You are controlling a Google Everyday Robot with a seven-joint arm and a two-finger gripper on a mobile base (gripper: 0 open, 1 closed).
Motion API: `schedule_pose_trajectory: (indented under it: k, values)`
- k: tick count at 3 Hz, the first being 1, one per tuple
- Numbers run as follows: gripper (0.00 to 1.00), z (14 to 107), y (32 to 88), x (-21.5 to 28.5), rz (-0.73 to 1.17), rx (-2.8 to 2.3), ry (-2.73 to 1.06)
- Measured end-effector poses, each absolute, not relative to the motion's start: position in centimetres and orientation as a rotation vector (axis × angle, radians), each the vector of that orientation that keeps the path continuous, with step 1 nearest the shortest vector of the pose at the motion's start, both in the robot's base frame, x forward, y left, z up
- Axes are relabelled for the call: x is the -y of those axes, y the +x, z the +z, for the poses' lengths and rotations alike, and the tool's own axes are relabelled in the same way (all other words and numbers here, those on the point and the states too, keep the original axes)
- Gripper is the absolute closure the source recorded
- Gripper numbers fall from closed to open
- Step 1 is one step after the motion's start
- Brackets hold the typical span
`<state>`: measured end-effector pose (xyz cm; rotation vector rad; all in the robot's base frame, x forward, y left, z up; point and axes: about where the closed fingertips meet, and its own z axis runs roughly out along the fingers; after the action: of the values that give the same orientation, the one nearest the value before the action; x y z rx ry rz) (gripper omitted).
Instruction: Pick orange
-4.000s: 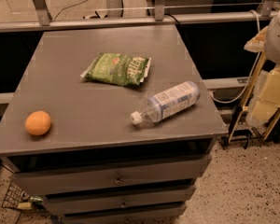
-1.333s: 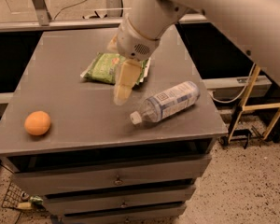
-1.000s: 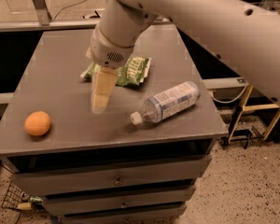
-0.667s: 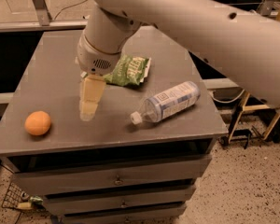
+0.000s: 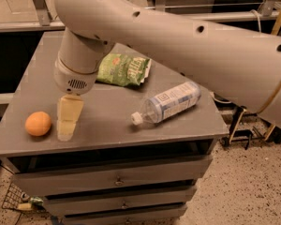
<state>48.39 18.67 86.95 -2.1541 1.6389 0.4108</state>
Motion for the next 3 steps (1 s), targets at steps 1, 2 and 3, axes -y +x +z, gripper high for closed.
schedule_pose_trajectory:
  k: [1, 2, 3]
  values:
    - [0.0, 86.1, 47.8, -20.5, 0.401, -1.648, -2.181]
    - [0.0, 85.4, 47.4, -22.1, 0.401, -1.649, -2.2]
    - [0.0, 85.1, 46.9, -23.2, 0.43, -1.637, -2.193]
